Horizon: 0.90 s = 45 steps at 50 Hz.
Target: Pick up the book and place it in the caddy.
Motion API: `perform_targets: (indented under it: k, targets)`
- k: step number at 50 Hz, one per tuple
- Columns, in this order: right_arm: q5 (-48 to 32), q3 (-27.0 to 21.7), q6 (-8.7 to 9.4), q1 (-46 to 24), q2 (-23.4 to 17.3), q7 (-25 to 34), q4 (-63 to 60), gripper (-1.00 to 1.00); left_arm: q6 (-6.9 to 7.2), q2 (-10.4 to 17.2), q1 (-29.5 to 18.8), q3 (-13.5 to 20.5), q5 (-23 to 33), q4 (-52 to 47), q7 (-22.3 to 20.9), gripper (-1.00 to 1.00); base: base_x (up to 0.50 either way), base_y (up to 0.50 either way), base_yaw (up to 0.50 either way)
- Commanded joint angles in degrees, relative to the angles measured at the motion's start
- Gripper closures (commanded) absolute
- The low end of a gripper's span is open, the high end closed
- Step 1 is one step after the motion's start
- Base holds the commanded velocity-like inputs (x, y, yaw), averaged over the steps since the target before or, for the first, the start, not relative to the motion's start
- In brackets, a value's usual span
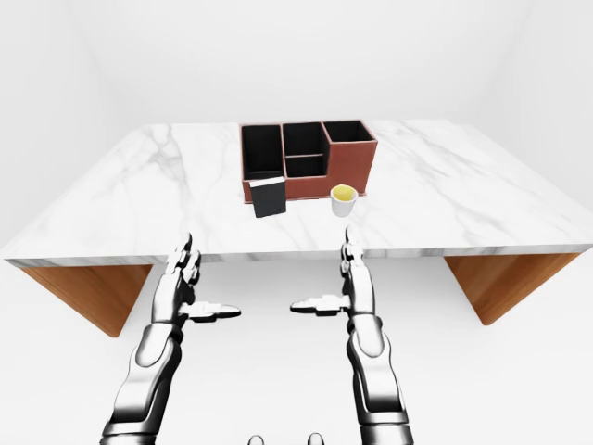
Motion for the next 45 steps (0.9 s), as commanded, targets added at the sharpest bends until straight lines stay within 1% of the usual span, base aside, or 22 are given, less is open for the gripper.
perform_targets:
  k: [1, 6, 7, 9, 12, 17, 19, 22, 24, 27, 33, 36, 45]
  targets:
    - [1.9, -1.1, 3.37, -0.5, -0.3, 0.6, -3.3, -1.00, -0.07, 0.8, 0.8, 1.8, -1.2, -0.4, -1.3, -1.00, 0.00, 0.00, 0.00]
    - [2.4, -0.1, 3.37, -0.1, -0.3, 2.0, -3.8, -1.00, -0.26, 0.9, 0.7, 2.0, -0.9, 0.1, -1.1, -1.00, 0.00, 0.00, 0.00]
    - [1.3, 0.5, 3.37, 0.2, -0.3, 1.9, -3.7, -1.00, 0.14, 0.8, 1.0, 1.9, -1.1, -0.6, -1.4, -1.00, 0.00, 0.00, 0.00]
    - [2.0, 0.4, 3.37, 0.3, -0.2, 2.6, -4.3, -1.00, 0.35, 0.8, 1.1, 1.9, -1.0, -1.0, -1.3, -1.00, 0.00, 0.00, 0.00]
    - [2.2, 0.1, 3.37, -0.1, -0.3, 2.9, -3.7, -1.00, 0.00, 0.8, 1.2, 2.0, -1.2, -0.7, -1.5, -1.00, 0.00, 0.00, 0.00]
    - [2.2, 0.1, 3.37, -0.2, -0.3, 2.9, -3.6, -1.00, 0.12, 0.9, 1.3, 2.1, -1.2, -0.9, -1.5, -1.00, 0.00, 0.00, 0.00]
    - [2.9, 0.1, 3.37, -0.2, -0.3, 3.7, -3.9, -1.00, -0.05, 0.9, 1.3, 2.1, -1.2, -0.6, -1.5, -1.00, 0.00, 0.00, 0.00]
    - [2.5, 0.3, 3.37, -0.1, -0.3, 3.5, -4.4, -1.00, 0.27, 0.9, 1.5, 2.1, -1.2, -1.2, -1.6, -1.00, 0.00, 0.00, 0.00]
    - [2.4, 0.3, 3.37, -0.3, -0.3, 3.6, -4.1, -1.00, -0.12, 0.9, 1.4, 2.3, -1.3, -0.6, -1.6, -1.00, 0.00, 0.00, 0.00]
    - [2.4, 0.3, 3.37, -0.2, -0.3, 3.8, -4.0, -1.00, 0.03, 0.9, 1.3, 2.3, -1.3, -0.7, -1.5, -1.00, 0.00, 0.00, 0.00]
    - [1.9, 0.4, 3.37, -0.2, -0.3, 3.9, -4.4, -1.00, -0.30, 0.9, 1.3, 2.2, -1.1, -0.4, -1.3, -1.00, 0.33, 0.00, 0.00]
    - [1.6, 0.3, 3.37, -0.4, -0.4, 3.9, -3.9, -1.00, 0.07, 0.9, 1.4, 2.3, -1.3, -0.9, -1.4, -1.00, 0.38, 0.00, 0.00]
    - [1.8, 0.1, 3.37, -0.6, -0.4, 3.9, -3.4, -1.00, 0.03, 1.0, 1.4, 2.5, -1.3, -0.9, -1.4, -1.00, 0.40, 0.00, 0.00]
